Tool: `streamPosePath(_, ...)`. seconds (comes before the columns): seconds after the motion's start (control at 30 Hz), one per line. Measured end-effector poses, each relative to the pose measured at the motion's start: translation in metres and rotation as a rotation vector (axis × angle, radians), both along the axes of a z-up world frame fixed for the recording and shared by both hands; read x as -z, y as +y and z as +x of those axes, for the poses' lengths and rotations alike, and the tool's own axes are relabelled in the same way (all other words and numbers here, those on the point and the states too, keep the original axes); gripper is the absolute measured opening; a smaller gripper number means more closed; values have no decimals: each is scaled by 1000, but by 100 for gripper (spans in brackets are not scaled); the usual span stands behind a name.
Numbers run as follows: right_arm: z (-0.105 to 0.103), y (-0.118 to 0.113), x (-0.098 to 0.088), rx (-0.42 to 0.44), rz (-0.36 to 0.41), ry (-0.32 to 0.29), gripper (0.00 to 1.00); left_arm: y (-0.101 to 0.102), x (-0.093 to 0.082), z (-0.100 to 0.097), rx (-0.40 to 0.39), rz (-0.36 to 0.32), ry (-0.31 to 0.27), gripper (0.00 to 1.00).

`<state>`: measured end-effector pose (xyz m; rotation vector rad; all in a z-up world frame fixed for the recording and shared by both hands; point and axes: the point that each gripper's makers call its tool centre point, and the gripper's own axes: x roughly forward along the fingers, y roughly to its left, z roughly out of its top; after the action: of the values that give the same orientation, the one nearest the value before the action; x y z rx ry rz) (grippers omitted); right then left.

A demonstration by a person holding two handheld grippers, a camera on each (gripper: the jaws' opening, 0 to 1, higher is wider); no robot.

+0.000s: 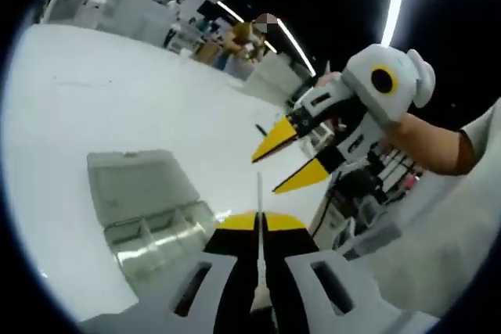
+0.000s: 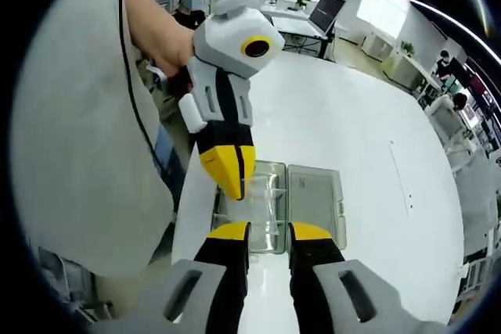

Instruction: Insert the divider into the dual guide fixture by aligning both edges with the guide slots and pushing it downward to the bottom, including one-sided entry, uneven engagement, binding, and posture correction.

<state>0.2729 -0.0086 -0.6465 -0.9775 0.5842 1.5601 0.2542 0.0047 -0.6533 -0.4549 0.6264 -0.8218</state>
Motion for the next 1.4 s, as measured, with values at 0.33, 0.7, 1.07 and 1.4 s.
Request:
streamPosePath(0.33, -12, 8, 0, -66, -27, 92, 9, -2, -2, -3, 56, 89, -98, 0)
streamPosePath(0.7, -22, 7, 4, -113, -72, 151, 3, -4, 0, -9, 121, 193, -209, 0)
streamPosePath(1.07, -30, 8, 5, -126, -89, 203, 1, -5, 3, -13, 149, 225, -259, 0)
streamPosePath(1.4, -38, 4, 7, -35, -112, 305, 0, -6, 9, -17, 167, 205, -256, 0)
